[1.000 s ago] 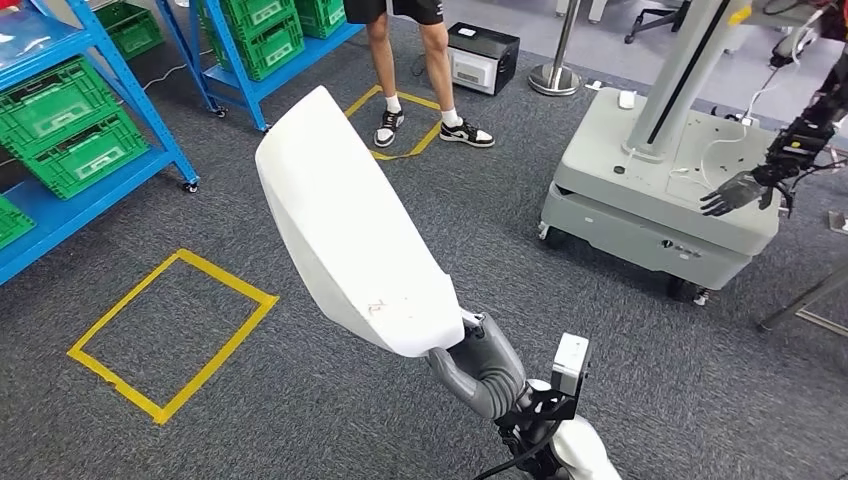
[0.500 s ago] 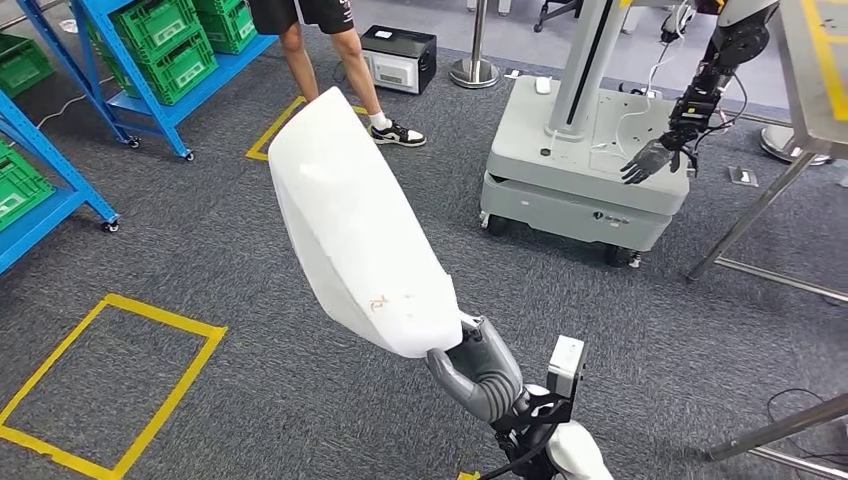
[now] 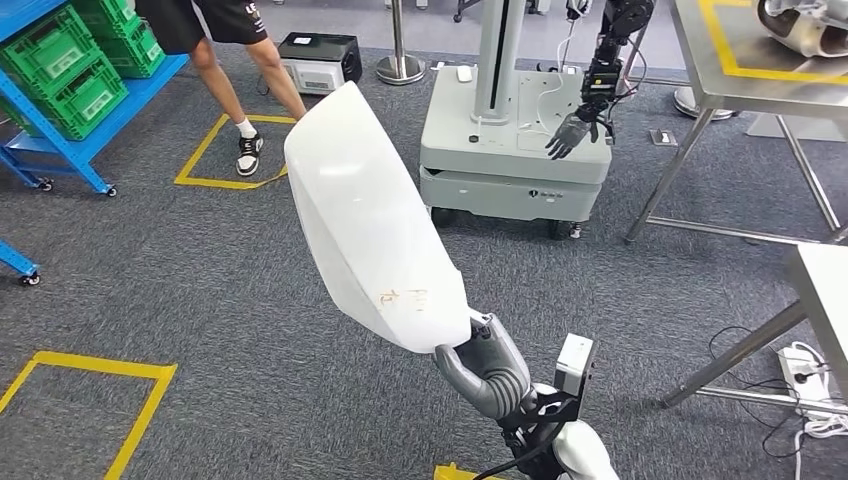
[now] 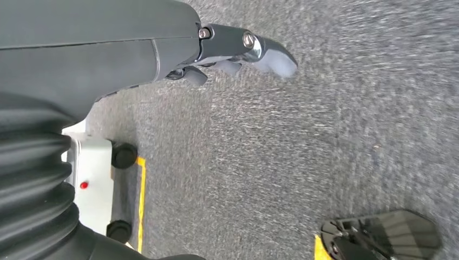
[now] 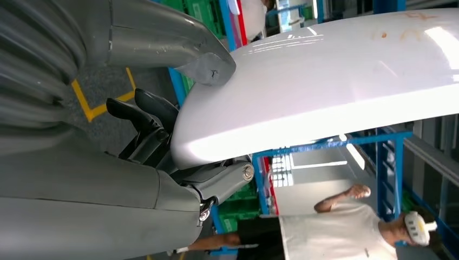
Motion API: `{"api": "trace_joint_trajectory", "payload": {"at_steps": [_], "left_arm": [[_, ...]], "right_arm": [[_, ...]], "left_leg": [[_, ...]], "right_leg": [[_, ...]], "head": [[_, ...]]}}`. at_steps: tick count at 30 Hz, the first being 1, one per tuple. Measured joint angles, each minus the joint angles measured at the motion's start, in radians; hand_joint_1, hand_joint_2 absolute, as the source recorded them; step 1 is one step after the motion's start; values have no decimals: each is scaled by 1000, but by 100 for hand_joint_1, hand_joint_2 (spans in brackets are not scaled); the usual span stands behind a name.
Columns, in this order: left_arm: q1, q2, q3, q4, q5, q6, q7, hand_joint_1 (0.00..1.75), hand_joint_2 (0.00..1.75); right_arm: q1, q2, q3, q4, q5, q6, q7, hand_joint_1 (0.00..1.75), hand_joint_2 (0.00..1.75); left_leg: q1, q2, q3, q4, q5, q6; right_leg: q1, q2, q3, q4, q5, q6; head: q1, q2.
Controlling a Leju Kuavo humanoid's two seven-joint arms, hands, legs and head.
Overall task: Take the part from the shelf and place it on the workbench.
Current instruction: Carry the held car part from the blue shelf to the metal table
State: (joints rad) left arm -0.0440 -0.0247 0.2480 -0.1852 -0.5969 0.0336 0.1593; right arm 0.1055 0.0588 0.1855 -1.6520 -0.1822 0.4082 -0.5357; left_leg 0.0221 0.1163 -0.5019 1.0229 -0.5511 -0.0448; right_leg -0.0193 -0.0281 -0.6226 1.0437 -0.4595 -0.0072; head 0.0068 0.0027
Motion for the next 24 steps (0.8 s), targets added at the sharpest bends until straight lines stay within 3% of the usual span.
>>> {"api": "trace_joint_trajectory", "payload": {"at_steps": [1, 3, 5, 6, 7, 8, 10, 12, 14, 15, 17, 18, 20, 21, 22, 24], "left_arm": [[-2, 0, 0, -1, -1, 0, -1, 0, 175], [-2, 0, 0, 0, -6, -1, 5, 0, 175], [2, 2, 0, 1, -17, -2, 17, 0, 175], [4, 3, 0, 2, -24, -2, 23, 0, 175], [6, 3, 0, 2, -28, -3, 27, 0, 175], [7, 3, 0, 2, -31, -3, 29, 0, 175], [7, 6, 0, 2, -33, -3, 29, 0, 175], [6, 10, 0, 2, -33, -2, 27, 0, 175], [4, 13, 0, 2, -33, -2, 27, 0, 175], [2, 13, 0, 1, -34, -3, 26, 0, 175], [2, 13, 0, 1, -35, -7, 24, 0, 175], [3, 13, 0, 1, -35, -11, 22, 0, 175], [5, 12, 0, 2, -35, -21, 16, 0, 175], [6, 12, 0, 2, -35, -23, 13, 0, 175], [6, 12, 0, 2, -36, -25, 10, 0, 175], [4, 12, 0, 2, -38, -25, 8, 0, 175]], "right_arm": [[-1, 1, -1, 0, 1, 0, 0, 175, 175], [-2, 4, -2, 0, 5, -1, -2, 175, 175], [-2, 6, -3, 0, 6, -4, -3, 175, 175], [-1, 6, -4, 0, 4, -5, -3, 175, 175], [0, 6, -6, 0, 1, -6, -2, 175, 175], [0, 6, -8, 0, -2, -7, -2, 175, 175], [0, 6, -11, 0, -9, -6, -1, 175, 175], [0, 6, -13, 0, -13, -6, 0, 175, 175], [3, 6, -14, 0, -15, -5, 1, 175, 175], [5, 6, -15, 0, -15, -5, 1, 175, 175], [3, 6, -17, -1, -15, -5, 1, 175, 175], [1, 6, -18, -1, -16, -5, 0, 175, 175], [0, 6, -20, 0, -16, -5, 0, 175, 175], [1, 6, -21, 0, -17, -5, 0, 175, 175], [2, 6, -22, 0, -17, -5, 0, 175, 175], [2, 6, -24, 0, -18, -5, 0, 175, 175]], "left_leg": [[2, -23, -5, 20, -16, -4], [2, -85, -53, 126, -77, -5], [-2, -109, -118, 252, -122, 0], [-4, -112, -136, 276, -117, 4], [-6, -115, -138, 263, -93, 10], [-9, -123, -122, 213, -53, 18], [-13, -166, -72, 79, 16, 35], [-18, -196, -47, 11, 36, 43], [-20, -181, -40, 2, 38, 47], [-19, -169, -34, -6, 43, 50], [-15, -140, -27, -22, 54, 59], [-15, -125, -26, -24, 56, 62], [-16, -95, -29, -20, 53, 64], [-17, -79, -31, -18, 51, 63], [-16, -64, -32, -15, 49, 62], [-15, -37, -32, -6, 42, 56]], "right_leg": [[-2, 10, 1, -2, 2, -6], [-2, 31, 1, -5, 5, -14], [3, 58, 1, -5, 4, -18], [6, 72, 2, -4, 4, -20], [8, 88, 3, -4, 4, -20], [10, 102, 5, -4, 4, -20], [11, 128, 6, -4, 5, -18], [8, 151, 1, -5, 10, -9], [5, 173, -4, -11, 17, 5], [6, 163, -7, -8, 16, 9], [12, 105, -34, 45, -17, 14], [14, 68, -60, 100, -48, 15], [12, 42, -119, 221, -102, 22], [10, 38, -133, 252, -109, 25], [7, 34, -126, 244, -97, 27], [4, 9, -57, 125, -43, 29]], "head": [[0, 0], [-2, 0], [-3, 0], [-3, 0], [-3, 0], [-3, 0], [-2, 0], [-3, 0], [-3, 0], [-3, 0], [-1, 0], [0, 0], [1, 0], [1, 0], [1, 0], [1, 0]]}}
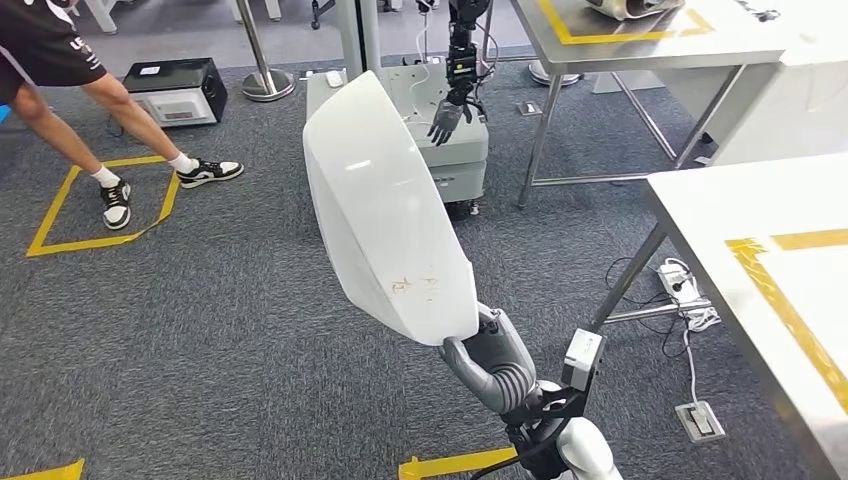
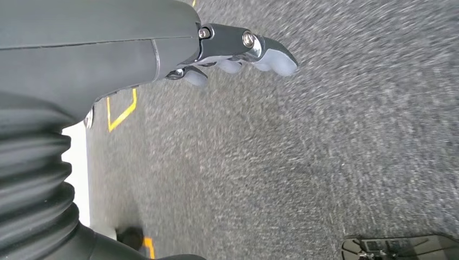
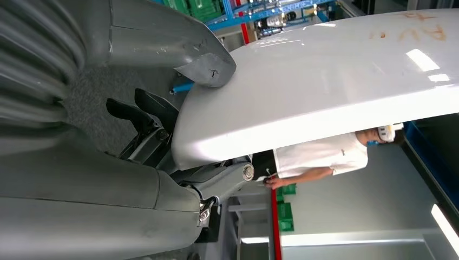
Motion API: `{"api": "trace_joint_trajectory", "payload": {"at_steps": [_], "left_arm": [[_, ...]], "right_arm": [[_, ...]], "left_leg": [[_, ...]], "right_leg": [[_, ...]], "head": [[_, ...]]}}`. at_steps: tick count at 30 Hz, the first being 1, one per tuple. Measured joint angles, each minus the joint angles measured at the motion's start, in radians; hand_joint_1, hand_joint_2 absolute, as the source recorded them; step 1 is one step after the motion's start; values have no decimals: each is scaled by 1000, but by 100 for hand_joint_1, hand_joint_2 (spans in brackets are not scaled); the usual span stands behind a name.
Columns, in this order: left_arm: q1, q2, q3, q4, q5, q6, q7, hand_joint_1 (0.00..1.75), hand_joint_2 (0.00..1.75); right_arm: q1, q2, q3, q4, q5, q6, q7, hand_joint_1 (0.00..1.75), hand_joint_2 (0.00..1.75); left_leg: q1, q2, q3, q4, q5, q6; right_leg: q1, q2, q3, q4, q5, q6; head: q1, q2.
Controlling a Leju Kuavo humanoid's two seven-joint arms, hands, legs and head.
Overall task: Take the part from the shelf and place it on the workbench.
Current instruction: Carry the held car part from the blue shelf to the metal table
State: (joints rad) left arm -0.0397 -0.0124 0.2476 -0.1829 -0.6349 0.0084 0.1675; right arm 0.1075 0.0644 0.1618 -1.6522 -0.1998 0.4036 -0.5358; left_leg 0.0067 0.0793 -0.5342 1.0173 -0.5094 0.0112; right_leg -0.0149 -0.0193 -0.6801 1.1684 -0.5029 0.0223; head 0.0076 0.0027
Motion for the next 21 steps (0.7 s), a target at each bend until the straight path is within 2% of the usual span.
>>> {"api": "trace_joint_trajectory", "payload": {"at_steps": [2, 3, 4, 5, 6, 8, 9, 10, 11, 12, 13, 14, 15, 17, 18, 19, 21], "left_arm": [[-1, 3, 0, 0, -1, 0, 0, 0, 175], [-1, 5, 0, 0, -2, 0, 0, 0, 175], [-2, 6, 0, -1, -2, 0, 0, 0, 175], [-3, 5, 0, -1, -2, 0, 0, 0, 175], [-5, 5, 0, -2, -2, 0, 0, 0, 175], [-7, 5, 0, -3, -2, 0, 0, 0, 175], [-6, 5, 0, -2, -3, 0, 0, 0, 175], [-5, 4, 0, -2, -5, -1, 0, 0, 175], [-3, 4, 0, -1, -8, -2, 0, 0, 175], [-2, 4, 0, -1, -12, -3, 1, 0, 175], [-2, 4, 0, 0, -17, -5, 2, 0, 175], [-2, 3, 0, 0, -22, -6, 3, 0, 175], [-4, 3, 0, 0, -27, -7, 5, 0, 175], [-10, 3, 0, 0, -35, -8, 8, 0, 175], [-15, 3, 0, 0, -39, -10, 9, 0, 175], [-20, 3, 0, 0, -42, -13, 10, 0, 175], [-32, 3, 0, -1, -46, -19, 11, 0, 175]], "right_arm": [[1, 0, 0, 0, 0, 0, -2, 175, 175], [2, 0, 0, 0, -1, 0, -4, 175, 175], [3, 0, -1, 0, 0, -1, -7, 175, 175], [3, -1, -1, 0, 0, -1, -10, 175, 175], [5, -1, -2, -1, 0, -1, -13, 175, 175], [5, -1, -3, -2, 1, -1, -15, 175, 175], [4, -1, -3, -2, 2, 1, -16, 175, 175], [1, -2, -4, -2, 2, 2, -15, 175, 175], [-2, -2, -4, -2, 4, 3, -15, 175, 175], [-7, -2, -4, -2, 7, 5, -15, 175, 175], [-15, -2, -4, -2, 12, 5, -15, 175, 175], [-26, -2, -4, -2, 17, 5, -14, 175, 175], [-43, -2, -3, -1, 22, 6, -12, 175, 175], [-94, -3, -1, 9, 27, 11, -1, 175, 175], [-127, -3, 1, 19, 28, 15, 9, 175, 175], [-162, -3, 2, 33, 26, 20, 21, 175, 175], [-229, -4, 5, 62, 17, 27, 45, 175, 175]], "left_leg": [[-4, 19, -1, 10, -12, -11], [-6, 27, -1, 14, -17, -17], [-7, 36, 3, 13, -20, -24], [-6, 46, 8, 13, -22, -29], [-3, 43, 11, 15, -25, -36], [1, -5, -2, 54, -58, -46], [3, -39, -24, 104, -89, -49], [3, -62, -54, 170, -123, -50], [3, -72, -85, 235, -150, -49], [3, -75, -107, 280, -161, -47], [3, -77, -114, 288, -150, -45], [3, -80, -103, 256, -120, -41], [3, -91, -77, 194, -79, -37], [5, -145, -27, 68, -23, -31], [4, -165, -14, 32, -12, -29], [3, -175, -11, 18, -12, -27], [0, -152, -7, 9, -2, -16]], "right_leg": [[2, -43, 58, -101, 30, -6], [3, -53, 67, -118, 32, -12], [6, -52, 65, -116, 31, -18], [6, -39, 64, -118, 33, -25], [5, -27, 63, -121, 36, -31], [1, -5, 62, -126, 43, -43], [0, 6, 61, -127, 45, -47], [1, 18, 60, -128, 47, -50], [2, 31, 58, -128, 47, -51], [3, 46, 57, -128, 48, -52], [4, 61, 56, -127, 49, -52], [5, 76, 57, -127, 50, -51], [5, 90, 57, -127, 52, -49], [3, 116, 54, -126, 57, -41], [1, 129, 50, -126, 61, -35], [-2, 142, 45, -128, 66, -27], [-7, 162, 37, -134, 77, -10]], "head": [[0, 0], [-1, 0], [-1, 0], [-2, 0], [-2, 0], [-4, 0], [-5, 0], [-6, 0], [-6, 0], [-6, 0], [-6, 0], [-6, 0], [-6, 0], [-5, 0], [-5, 0], [-5, 0], [-5, 0]]}}
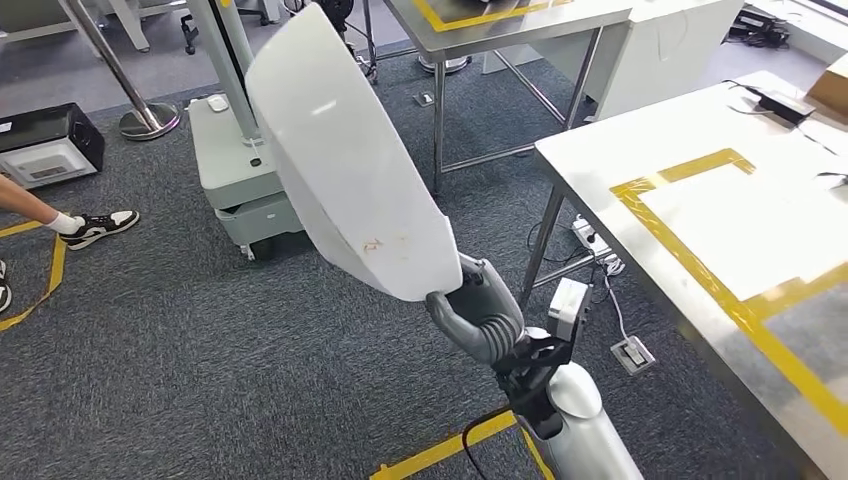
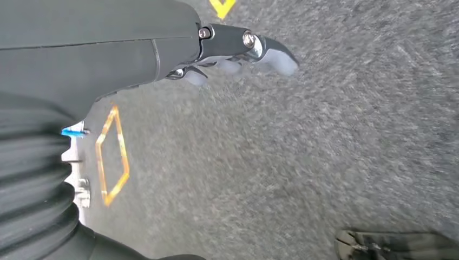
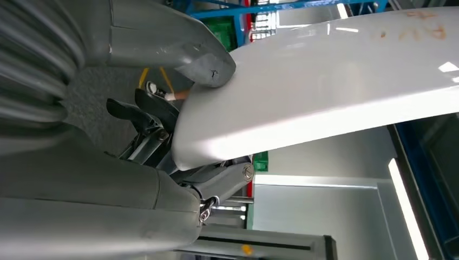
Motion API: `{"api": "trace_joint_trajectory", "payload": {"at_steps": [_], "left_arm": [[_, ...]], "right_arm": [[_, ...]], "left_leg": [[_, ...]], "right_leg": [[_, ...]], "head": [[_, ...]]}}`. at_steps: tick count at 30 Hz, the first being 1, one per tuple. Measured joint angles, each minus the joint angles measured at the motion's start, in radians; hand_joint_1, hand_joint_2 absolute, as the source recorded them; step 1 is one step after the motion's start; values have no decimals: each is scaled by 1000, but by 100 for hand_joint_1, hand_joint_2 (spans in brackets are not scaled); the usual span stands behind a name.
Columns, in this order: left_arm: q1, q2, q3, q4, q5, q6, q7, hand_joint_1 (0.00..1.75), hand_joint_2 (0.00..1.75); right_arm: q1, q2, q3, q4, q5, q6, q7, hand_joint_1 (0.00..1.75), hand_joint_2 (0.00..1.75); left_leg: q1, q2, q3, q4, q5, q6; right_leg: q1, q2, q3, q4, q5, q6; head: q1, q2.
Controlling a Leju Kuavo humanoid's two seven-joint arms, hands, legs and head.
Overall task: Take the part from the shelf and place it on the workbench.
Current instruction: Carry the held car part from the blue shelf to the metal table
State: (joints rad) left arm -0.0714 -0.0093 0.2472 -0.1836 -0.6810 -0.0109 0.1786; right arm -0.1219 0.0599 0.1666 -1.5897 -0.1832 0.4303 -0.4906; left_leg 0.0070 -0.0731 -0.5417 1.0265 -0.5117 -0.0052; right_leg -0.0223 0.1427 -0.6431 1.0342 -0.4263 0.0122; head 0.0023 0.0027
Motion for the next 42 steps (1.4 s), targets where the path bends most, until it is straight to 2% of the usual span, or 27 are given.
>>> {"api": "trace_joint_trajectory", "payload": {"at_steps": [2, 4, 6, 7, 8, 10, 12, 13, 15, 17, 18, 20, 22, 23, 24, 26, 28, 29, 30, 31, 32, 33, 35, 37, 38, 39, 42], "left_arm": [[-10, 0, 0, -1, -2, -1, 1, 0, 175], [-14, 0, 0, -1, -1, 1, 1, 0, 175], [-13, 0, 0, 0, 0, 4, 3, 0, 175], [-13, 0, 0, 0, 0, 6, 5, 0, 175], [-13, 0, 0, 1, 1, 8, 6, 0, 175], [-13, 0, 0, 1, 6, 12, 9, 0, 175], [-11, 0, 0, 1, 14, 18, 14, 0, 175], [-10, 0, 0, 1, 17, 20, 16, 0, 175], [-9, -1, 0, 2, 19, 22, 20, 0, 175], [-7, -1, 0, 2, 19, 22, 26, 0, 175], [-5, -1, 0, 2, 18, 22, 29, 0, 175], [-1, 0, 0, 4, 18, 20, 32, 0, 175], [4, 1, 0, 6, 17, 15, 33, 0, 175], [5, 1, 0, 7, 17, 13, 33, 0, 175], [6, 1, 0, 7, 16, 12, 33, 0, 175], [4, 1, 0, 7, 12, 9, 32, 0, 175], [1, 0, 0, 8, 8, 6, 30, 0, 175], [-1, 0, 0, 8, 8, 4, 30, 0, 175], [-2, -1, 0, 8, 7, 2, 30, 0, 175], [-4, -2, 0, 7, 6, -1, 30, 0, 175], [-5, -2, 0, 7, 5, -3, 29, 0, 175], [-6, -3, 0, 7, 3, -5, 28, 0, 175], [-5, -4, 0, 7, 1, -8, 25, 0, 175], [-3, -4, 1, 8, 5, -11, 20, 0, 175], [-3, -5, 4, 8, 11, -11, 18, 0, 175], [-4, -5, 8, 8, 20, -11, 16, 0, 175], [-6, -9, 25, 7, 48, -12, 10, 0, 175]], "right_arm": [[-65, -2, 4, 32, -12, 3, 16, 175, 175], [-122, -3, 14, 62, -20, 6, 23, 175, 175], [-156, -3, 25, 82, -25, 8, 26, 175, 175], [-164, -3, 30, 88, -27, 8, 28, 175, 175], [-169, -3, 35, 92, -29, 9, 29, 175, 175], [-176, -3, 43, 95, -33, 9, 29, 175, 175], [-181, -3, 51, 95, -37, 7, 28, 175, 175], [-181, -4, 54, 97, -40, 6, 27, 175, 175], [-180, -5, 56, 99, -44, 4, 26, 175, 175], [-180, -7, 59, 100, -47, -1, 23, 175, 175], [-180, -7, 61, 101, -50, -4, 21, 175, 175], [-178, -8, 66, 104, -58, -8, 17, 175, 175], [-173, -8, 68, 111, -67, -9, 15, 175, 175], [-170, -8, 69, 115, -71, -9, 15, 175, 175], [-169, -8, 70, 119, -74, -8, 14, 175, 175], [-167, -8, 71, 124, -81, -6, 11, 175, 175], [-163, -8, 72, 127, -86, -5, 10, 175, 175], [-158, -8, 73, 128, -87, -5, 9, 175, 175], [-152, -8, 73, 128, -87, -5, 9, 175, 175], [-146, -8, 73, 128, -87, -5, 9, 175, 175], [-142, -8, 74, 128, -87, -5, 10, 175, 175], [-139, -8, 75, 128, -87, -5, 10, 175, 175], [-136, -8, 77, 129, -87, -5, 10, 175, 175], [-128, -9, 78, 132, -87, -4, 9, 175, 175], [-123, -9, 79, 133, -86, -4, 9, 175, 175], [-119, -10, 79, 134, -86, -4, 9, 175, 175], [-117, -10, 79, 134, -84, -3, 6, 175, 175]], "left_leg": [[1, 28, 4, -13, 13, 14], [-2, 58, 3, -18, 19, 22], [-5, 89, 0, -16, 18, 25], [-5, 103, -1, -15, 17, 25], [-5, 116, -1, -13, 15, 24], [-6, 139, -1, -6, 9, 20], [-10, 156, -1, 2, 1, 12], [-12, 164, -1, 4, -2, 7], [-12, 180, 3, 2, -5, -3], [-7, 156, -4, 23, -24, -14], [-5, 131, -20, 60, -47, -19], [-1, 87, -79, 184, -106, -26], [1, 78, -125, 271, -126, -29], [2, 76, -124, 261, -106, -29], [3, 72, -105, 215, -70, -28], [9, 26, -48, 80, -8, -28], [12, -15, -17, 13, 8, -25], [10, -17, -15, 10, 7, -21], [10, -4, -14, 8, 11, -14], [9, 9, -14, 3, 16, -6], [9, 23, -13, -1, 20, 3], [10, 38, -14, -6, 24, 11], [6, 69, -16, -9, 27, 19], [3, 101, -18, -8, 26, 21], [3, 116, -19, -7, 26, 21], [3, 130, -19, -6, 25, 20], [-1, 164, -20, 3, 18, 11]], "right_leg": [[5, -43, -19, 30, -18, 7], [11, -111, -69, 135, -78, 10], [12, -131, -120, 253, -127, 14], [11, -135, -126, 273, -128, 16], [11, -139, -111, 253, -112, 16], [14, -169, -36, 122, -59, 10], [21, -198, 18, 21, -31, -6], [25, -203, 24, 6, -31, -15], [28, -182, 23, 2, -27, -30], [23, -163, 26, -7, -21, -43], [19, -154, 28, -11, -17, -47], [17, -133, 27, -12, -15, -51], [17, -108, 26, -11, -15, -51], [17, -94, 26, -9, -15, -51], [16, -81, 26, -6, -15, -50], [15, -55, 23, -1, -14, -43], [12, -33, 15, -1, -9, -28], [10, -21, 10, -4, -3, -19], [9, -10, 7, -8, 2, -10], [8, -16, 4, -8, 3, -5], [10, -38, -4, 5, -6, -1], [12, -68, -20, 38, -28, 0], [14, -122, -75, 163, -96, 3], [14, -131, -119, 271, -137, 7], [14, -134, -115, 275, -132, 8], [14, -140, -90, 236, -110, 7], [21, -186, 27, 36, -44, -3]], "head": [[3, 0], [6, 0], [7, 0], [7, 0], [7, 0], [7, 0], [6, 0], [6, 0], [6, 0], [6, 0], [5, 0], [4, 0], [4, 0], [4, 0], [4, 0], [4, 0], [4, 0], [4, 0], [4, 0], [4, 0], [6, 0], [8, 0], [11, 0], [11, 0], [11, 0], [11, 0], [10, 0]]}}
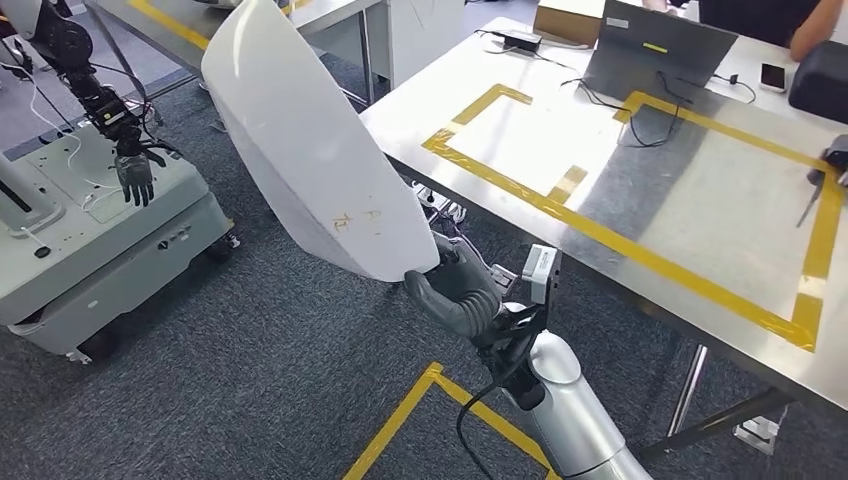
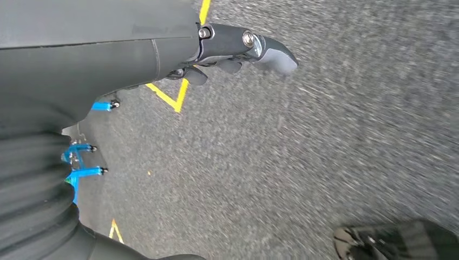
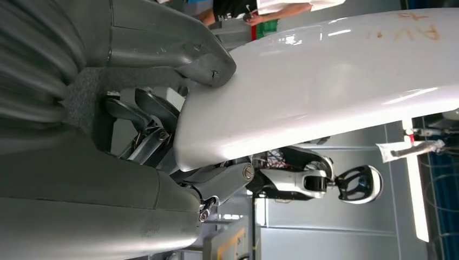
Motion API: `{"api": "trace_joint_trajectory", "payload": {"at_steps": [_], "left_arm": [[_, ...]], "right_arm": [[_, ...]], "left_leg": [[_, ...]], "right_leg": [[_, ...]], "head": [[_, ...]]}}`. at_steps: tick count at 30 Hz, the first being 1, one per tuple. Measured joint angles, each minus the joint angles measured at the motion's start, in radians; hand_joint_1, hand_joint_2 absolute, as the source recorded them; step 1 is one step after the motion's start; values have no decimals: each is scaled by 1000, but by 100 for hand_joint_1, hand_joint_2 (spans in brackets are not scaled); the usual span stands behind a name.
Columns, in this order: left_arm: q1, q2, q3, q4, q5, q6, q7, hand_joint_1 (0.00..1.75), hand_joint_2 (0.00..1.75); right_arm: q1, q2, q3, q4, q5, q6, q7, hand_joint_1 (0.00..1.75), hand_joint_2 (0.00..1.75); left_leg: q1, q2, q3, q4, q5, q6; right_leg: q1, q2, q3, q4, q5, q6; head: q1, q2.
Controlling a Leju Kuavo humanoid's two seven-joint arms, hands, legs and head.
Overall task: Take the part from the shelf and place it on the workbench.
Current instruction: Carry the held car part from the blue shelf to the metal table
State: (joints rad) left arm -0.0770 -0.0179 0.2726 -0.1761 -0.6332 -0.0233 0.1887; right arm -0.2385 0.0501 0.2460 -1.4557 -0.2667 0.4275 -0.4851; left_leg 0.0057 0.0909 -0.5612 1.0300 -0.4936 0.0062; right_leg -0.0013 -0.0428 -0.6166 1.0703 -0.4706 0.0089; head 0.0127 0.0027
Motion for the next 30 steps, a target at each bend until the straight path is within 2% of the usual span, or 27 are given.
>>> {"api": "trace_joint_trajectory", "payload": {"at_steps": [1, 2, 4, 5, 6, 8, 9, 10, 11, 12, 13, 14, 16, 17, 19, 20, 21, 23, 24, 25, 26, 27, 28, 30], "left_arm": [[0, -1, 7, 0, 10, 0, -1, 0, 175], [0, -2, 16, 0, 23, -2, -2, 0, 175], [-1, -4, 39, -1, 73, -15, -11, 0, 175], [-1, -6, 56, -2, 109, -26, -18, 0, 175], [0, -8, 77, -2, 147, -36, -26, 0, 175], [3, -10, 128, -2, 217, -53, -41, 0, 175], [5, -10, 155, -2, 245, -61, -47, 0, 175], [8, -10, 181, -2, 268, -67, -53, 0, 175], [9, -11, 205, -2, 287, -74, -57, 0, 175], [10, -12, 226, -2, 301, -79, -62, 0, 175], [10, -12, 245, -2, 310, -82, -65, 0, 175], [10, -14, 262, -2, 318, -85, -69, 0, 175], [10, -16, 290, -1, 326, -88, -73, 0, 175], [10, -17, 300, -1, 329, -89, -73, 0, 175], [9, -20, 317, -1, 336, -90, -73, 0, 175], [8, -21, 325, -1, 340, -91, -72, 0, 175], [8, -22, 333, -1, 344, -92, -73, 0, 175], [10, -23, 347, -1, 350, -94, -73, 0, 175], [13, -23, 352, -1, 350, -94, -73, 0, 175], [15, -23, 358, -1, 350, -93, -72, 0, 175], [16, -23, 362, -1, 350, -92, -70, 0, 175], [17, -23, 365, -1, 349, -91, -68, 0, 175], [16, -23, 366, -1, 348, -90, -67, 0, 175], [14, -24, 367, -1, 346, -88, -66, 0, 175]], "right_arm": [[0, 0, 0, 0, 0, 0, -2, 175, 175], [2, -1, 0, 0, 0, 0, -3, 175, 175], [6, -2, 1, 0, 1, 0, -6, 175, 175], [8, -2, 1, 0, 1, 0, -9, 175, 175], [10, -2, 1, 0, 2, 1, -11, 175, 175], [15, -2, 1, 0, 3, 3, -15, 175, 175], [19, -2, 1, 0, 4, 5, -16, 175, 175], [24, -2, 1, 1, 4, 7, -17, 175, 175], [29, -3, 0, 2, 4, 9, -19, 175, 175], [32, -3, 1, 4, 5, 10, -21, 175, 175], [34, -3, 1, 5, 6, 12, -24, 175, 175], [35, -3, 1, 7, 8, 13, -26, 175, 175], [34, -3, 0, 8, 11, 15, -30, 175, 175], [35, -3, 0, 8, 12, 15, -31, 175, 175], [39, -4, 0, 8, 15, 15, -31, 175, 175], [42, -5, 0, 8, 16, 15, -31, 175, 175], [43, -6, 0, 8, 16, 15, -31, 175, 175], [43, -6, 0, 8, 18, 15, -31, 175, 175], [44, -7, 0, 8, 18, 15, -31, 175, 175], [46, -7, 0, 9, 18, 15, -30, 175, 175], [49, -7, 0, 9, 18, 15, -30, 175, 175], [51, -8, -1, 9, 18, 15, -30, 175, 175], [51, -8, -1, 9, 18, 15, -30, 175, 175], [51, -8, -1, 9, 19, 15, -29, 175, 175]], "left_leg": [[-2, 9, 0, 2, -2, -5], [-3, 17, 0, 3, -4, -10], [-1, 28, 3, 3, -5, -21], [1, 15, 1, 11, -13, -27], [3, -9, -9, 35, -32, -33], [6, -66, -57, 144, -92, -42], [7, -79, -88, 211, -120, -44], [7, -84, -110, 259, -133, -46], [8, -86, -118, 272, -127, -47], [9, -88, -107, 248, -102, -47], [12, -98, -78, 185, -64, -48], [17, -124, -46, 117, -36, -50], [22, -172, -1, 22, -10, -48], [21, -183, 4, 13, -14, -43], [18, -162, 5, 10, -8, -29], [18, -149, 4, 8, -5, -21], [18, -134, 4, 5, -2, -12], [13, -104, 1, 2, 0, 1], [9, -88, 0, 2, 0, 6], [6, -72, -2, 2, 0, 8], [4, -56, -3, 3, -1, 9], [2, -41, -3, 3, -1, 9], [1, -27, -2, 4, -2, 9], [-3, -4, 0, 6, -4, 7]], "right_leg": [[3, -8, 16, -32, 5, -5], [6, -6, 18, -42, 4, -10], [4, 17, 15, -47, 11, -22], [1, 26, 17, -51, 15, -28], [-3, 35, 18, -55, 19, -33], [-7, 53, 18, -58, 23, -38], [-8, 64, 17, -58, 24, -39], [-8, 77, 17, -57, 24, -39], [-8, 90, 16, -56, 24, -39], [-9, 103, 16, -54, 24, -38], [-11, 116, 16, -51, 24, -35], [-12, 129, 15, -48, 23, -30], [-14, 154, 6, -41, 24, -16], [-15, 165, 0, -41, 28, -7], [-18, 186, -7, -46, 37, 9], [-17, 173, -12, -41, 34, 14], [-15, 146, -24, -20, 20, 17], [-10, 76, -73, 85, -40, 20], [-10, 59, -105, 156, -73, 21], [-10, 53, -129, 213, -95, 21], [-10, 51, -138, 241, -100, 20], [-9, 49, -125, 227, -87, 18], [-8, 41, -91, 174, -61, 14], [1, 2, -8, 32, -14, 1]], "head": [[0, 0], [-1, 0], [0, 0], [-1, 0], [-2, 0], [-3, 0], [-4, 0], [-4, 0], [-4, 0], [-4, 0], [-4, 0], [-4, 0], [-4, 0], [-4, 0], [-4, 0], [-3, 0], [-1, 0], [4, 0], [6, 0], [6, 0], [6, 0], [6, 0], [6, 0], [5, 0]]}}
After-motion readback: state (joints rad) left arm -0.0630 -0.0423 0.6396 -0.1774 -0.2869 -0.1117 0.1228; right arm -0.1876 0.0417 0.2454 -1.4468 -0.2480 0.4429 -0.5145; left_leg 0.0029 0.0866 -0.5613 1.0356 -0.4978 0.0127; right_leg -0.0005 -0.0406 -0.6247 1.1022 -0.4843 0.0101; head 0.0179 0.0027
